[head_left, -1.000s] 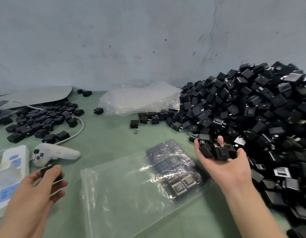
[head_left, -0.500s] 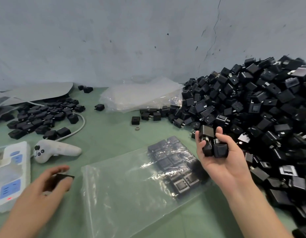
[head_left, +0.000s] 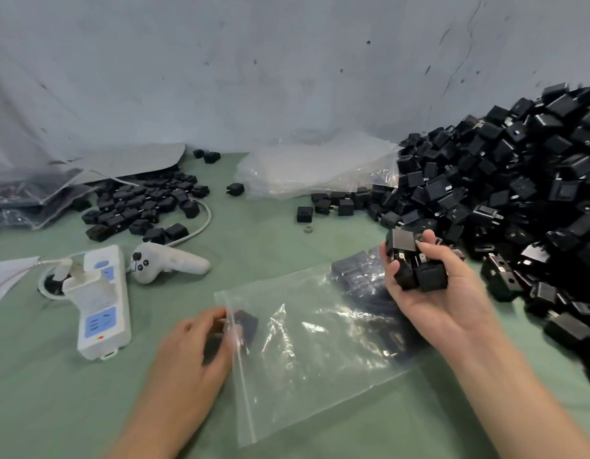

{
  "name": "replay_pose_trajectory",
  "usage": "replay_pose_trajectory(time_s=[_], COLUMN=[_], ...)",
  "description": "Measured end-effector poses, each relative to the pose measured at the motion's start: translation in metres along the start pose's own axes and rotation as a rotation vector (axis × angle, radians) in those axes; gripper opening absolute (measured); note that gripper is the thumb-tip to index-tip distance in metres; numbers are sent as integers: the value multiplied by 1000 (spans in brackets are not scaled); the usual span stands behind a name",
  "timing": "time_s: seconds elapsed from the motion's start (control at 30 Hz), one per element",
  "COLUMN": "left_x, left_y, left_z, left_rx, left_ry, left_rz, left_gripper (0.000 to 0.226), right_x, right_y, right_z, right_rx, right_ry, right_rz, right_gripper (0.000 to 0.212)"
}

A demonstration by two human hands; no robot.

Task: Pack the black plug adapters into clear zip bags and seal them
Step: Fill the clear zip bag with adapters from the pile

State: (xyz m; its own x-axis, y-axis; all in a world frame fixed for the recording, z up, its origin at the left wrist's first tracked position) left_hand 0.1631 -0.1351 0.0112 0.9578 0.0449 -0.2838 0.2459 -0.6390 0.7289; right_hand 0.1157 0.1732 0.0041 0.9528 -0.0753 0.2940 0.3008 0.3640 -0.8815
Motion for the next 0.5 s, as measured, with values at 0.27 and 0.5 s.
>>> replay_pose_trajectory(time_s=[0.27,0.5], left_x=[-1,-3], left_y=[5,-15], left_z=[10,-17], left_rx=[-218,-336], left_ry=[-61,-155], left_rz=[12,72], left_gripper=[64,67], right_x=[-4,-7], right_y=[3,-3], right_z=[-6,-8], right_rx=[47,16], right_ry=[-4,5], right_rz=[-16,-11], right_gripper=[24,26])
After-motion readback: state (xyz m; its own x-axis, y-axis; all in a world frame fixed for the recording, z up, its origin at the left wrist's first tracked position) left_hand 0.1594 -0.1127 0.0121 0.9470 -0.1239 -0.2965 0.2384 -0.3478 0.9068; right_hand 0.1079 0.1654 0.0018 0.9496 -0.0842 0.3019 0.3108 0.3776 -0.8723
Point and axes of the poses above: each hand's wrist, its own x-axis away from the middle knuckle, its own y-axis out of the back of the hand, z = x × y, the point moved 8 cm from there along -x, towards the middle knuckle, and after that the axes turned 2 degrees about -z, right-handed, at the moved point
